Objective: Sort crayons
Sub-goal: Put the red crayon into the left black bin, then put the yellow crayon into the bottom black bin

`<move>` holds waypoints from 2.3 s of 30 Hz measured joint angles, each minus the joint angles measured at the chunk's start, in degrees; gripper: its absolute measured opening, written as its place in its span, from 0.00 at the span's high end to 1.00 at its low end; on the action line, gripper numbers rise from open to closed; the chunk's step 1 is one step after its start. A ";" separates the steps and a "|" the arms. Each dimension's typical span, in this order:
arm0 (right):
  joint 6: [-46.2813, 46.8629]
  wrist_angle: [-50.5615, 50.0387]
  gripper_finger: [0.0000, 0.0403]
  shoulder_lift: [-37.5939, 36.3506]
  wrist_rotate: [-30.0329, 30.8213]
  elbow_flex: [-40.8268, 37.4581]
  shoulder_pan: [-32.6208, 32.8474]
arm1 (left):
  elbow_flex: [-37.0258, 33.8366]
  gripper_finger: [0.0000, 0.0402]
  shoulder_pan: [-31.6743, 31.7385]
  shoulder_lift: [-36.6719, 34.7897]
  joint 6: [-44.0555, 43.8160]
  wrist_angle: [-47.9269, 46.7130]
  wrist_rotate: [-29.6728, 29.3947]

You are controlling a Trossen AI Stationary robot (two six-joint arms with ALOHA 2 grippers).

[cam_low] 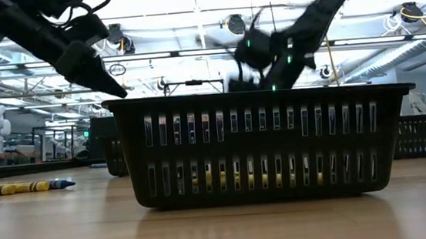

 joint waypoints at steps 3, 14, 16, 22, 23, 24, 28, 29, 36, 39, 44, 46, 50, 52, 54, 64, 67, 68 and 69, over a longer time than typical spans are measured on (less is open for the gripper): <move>2.39 -0.20 1.00 -2.71 1.38 0.08 3.65 | -2.87 0.55 -0.63 -2.87 0.32 -0.92 -5.92; 10.09 4.20 1.00 -2.41 -6.57 5.68 13.80 | -11.66 0.55 -1.02 -16.39 -3.08 -0.67 -10.30; 9.79 -0.47 1.00 1.01 -6.55 10.55 14.01 | -11.60 0.55 -1.13 -17.26 -4.28 -0.22 -10.16; 7.95 -16.90 1.00 11.09 -8.57 27.34 13.96 | -11.59 0.55 -1.13 -17.85 -4.63 0.21 -10.02; 7.81 -19.05 1.00 12.69 -9.25 29.56 13.96 | -11.59 0.55 -1.13 -17.87 -4.65 0.63 -10.02; 7.71 -21.02 1.00 14.07 -9.50 31.57 13.96 | -11.59 0.55 -1.13 -17.89 -4.64 1.22 -10.02; 7.22 -24.26 1.00 18.97 -9.52 37.61 13.96 | -11.59 0.55 -1.13 -17.88 -4.61 2.55 -9.94; 7.21 -24.82 1.00 20.10 -9.53 38.75 13.96 | -11.59 0.55 -1.13 -17.91 -4.61 2.75 -9.93; 7.19 -26.30 0.95 23.27 -9.53 41.41 13.96 | -11.59 0.55 -1.13 -17.87 -4.61 2.50 -9.80; 7.68 -26.08 0.92 23.18 -9.48 41.48 13.96 | -11.59 0.55 -1.13 -17.87 -4.61 2.46 -9.80; 7.82 -24.20 0.84 23.20 -9.39 41.48 13.96 | -11.59 0.55 -1.13 -17.87 -4.61 2.44 -9.81; 7.81 -23.15 0.80 23.18 -9.41 41.48 13.96 | -11.59 0.55 -1.13 -17.87 -4.63 2.45 -9.80; 7.12 -24.46 0.77 21.82 -9.37 41.48 13.96 | -11.59 0.55 -1.13 -17.87 -4.67 2.50 -9.79; 6.99 -24.86 0.77 20.13 -9.33 41.48 13.96 | -11.59 0.55 -1.13 -17.87 -4.66 2.50 -9.65; 6.50 -24.74 0.77 18.70 -8.61 41.48 13.98 | -11.59 0.55 -1.13 -17.87 -4.65 2.45 -9.60; 12.00 -21.42 0.86 8.35 5.96 25.84 15.15 | -11.59 0.55 -3.22 -17.87 -4.63 1.79 -8.97; 16.21 -17.83 0.88 1.72 8.30 16.69 15.46 | -11.59 0.55 -3.95 -17.87 -4.63 1.93 -8.97; 17.69 -16.89 0.88 -0.74 9.48 13.60 15.49 | -11.59 0.55 -4.18 -17.87 -4.63 1.95 -8.97; 19.18 -16.38 0.89 -3.41 10.75 10.59 15.50 | -11.59 0.55 -4.36 -17.87 -4.62 2.19 -8.97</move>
